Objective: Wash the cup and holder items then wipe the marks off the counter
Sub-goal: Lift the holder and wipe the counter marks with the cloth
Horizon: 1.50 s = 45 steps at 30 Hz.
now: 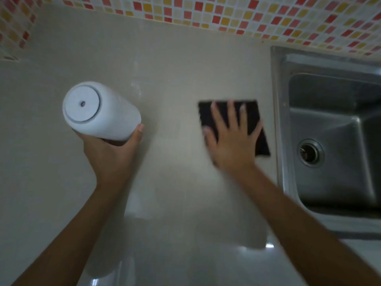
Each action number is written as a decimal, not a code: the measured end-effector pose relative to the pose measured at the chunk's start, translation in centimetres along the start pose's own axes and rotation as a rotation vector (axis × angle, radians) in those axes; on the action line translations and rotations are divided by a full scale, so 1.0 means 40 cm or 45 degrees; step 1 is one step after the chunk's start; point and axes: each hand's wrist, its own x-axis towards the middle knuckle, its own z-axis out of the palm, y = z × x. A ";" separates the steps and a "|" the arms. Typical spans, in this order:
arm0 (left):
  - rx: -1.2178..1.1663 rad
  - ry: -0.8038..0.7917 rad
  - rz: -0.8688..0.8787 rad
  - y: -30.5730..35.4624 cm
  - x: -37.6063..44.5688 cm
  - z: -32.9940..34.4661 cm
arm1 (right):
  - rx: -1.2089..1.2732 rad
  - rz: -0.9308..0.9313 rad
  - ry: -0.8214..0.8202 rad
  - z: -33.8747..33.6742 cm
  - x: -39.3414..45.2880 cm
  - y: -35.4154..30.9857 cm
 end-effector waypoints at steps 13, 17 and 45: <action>-0.083 0.021 -0.006 0.013 0.004 -0.012 | 0.028 -0.129 -0.012 0.003 -0.214 -0.074; -0.195 0.079 -0.076 0.028 -0.007 -0.039 | 0.086 -0.264 -0.125 0.001 -0.451 -0.220; -0.342 0.002 0.120 0.123 0.026 -0.042 | -0.007 0.271 -0.019 -0.008 -0.168 0.077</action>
